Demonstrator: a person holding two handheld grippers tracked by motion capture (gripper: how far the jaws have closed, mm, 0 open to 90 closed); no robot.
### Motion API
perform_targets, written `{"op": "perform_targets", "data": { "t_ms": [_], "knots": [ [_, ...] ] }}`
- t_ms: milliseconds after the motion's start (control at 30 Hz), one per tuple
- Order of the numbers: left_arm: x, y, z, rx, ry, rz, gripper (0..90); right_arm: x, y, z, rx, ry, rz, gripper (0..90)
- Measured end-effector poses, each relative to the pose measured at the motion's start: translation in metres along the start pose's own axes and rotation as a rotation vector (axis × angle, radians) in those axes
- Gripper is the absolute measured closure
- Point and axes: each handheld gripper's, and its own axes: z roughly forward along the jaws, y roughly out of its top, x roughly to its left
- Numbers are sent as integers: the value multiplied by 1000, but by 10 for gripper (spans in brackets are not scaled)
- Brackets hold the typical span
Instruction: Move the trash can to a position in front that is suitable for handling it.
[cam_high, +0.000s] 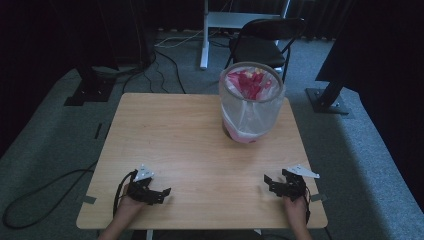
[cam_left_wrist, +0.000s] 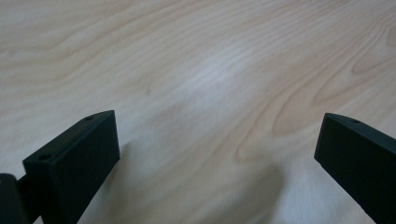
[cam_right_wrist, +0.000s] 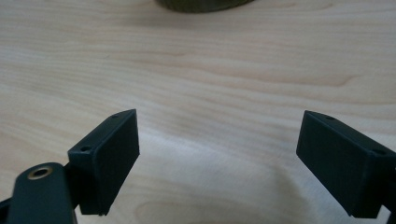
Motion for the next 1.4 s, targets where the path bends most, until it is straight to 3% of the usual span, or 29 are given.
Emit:
{"op": "perform_targets", "data": {
  "t_ms": [133,367,533,700,767,867,933,1000,1067,1200,1300,1367,1400],
  "knots": [
    [0,22,15,-18,-9,16,0,-8,8,2,-30,15,24,126],
    [4,59,37,-54,17,49,0,-24,27,7,-84,-54,25,125],
    [10,79,54,-64,35,30,0,-35,42,14,-111,-80,51,126],
    [11,101,70,-79,85,53,0,-46,52,25,-127,-109,74,126],
    [12,105,74,-85,86,43,0,-50,57,31,-128,-123,73,126],
    [19,126,86,-111,128,-5,0,-58,67,39,-125,-129,96,126],
    [21,137,93,-109,131,-23,0,-61,74,43,-141,-139,104,126],
    [22,142,96,-114,137,-27,0,-63,78,44,-151,-141,106,126],
    [22,157,107,-117,154,-21,0,-68,89,49,-176,-155,119,126],
    [20,175,119,-136,159,-39,0,-76,104,59,-166,-162,109,126],
    [18,187,127,-154,187,-4,0,-80,116,64,-171,-163,111,127],
    [18,192,129,-147,193,-2,0,-81,120,66,-173,-164,119,127],
    [20,201,134,-156,185,-18,0,-84,128,69,-168,-177,122,128]
  ]
}}
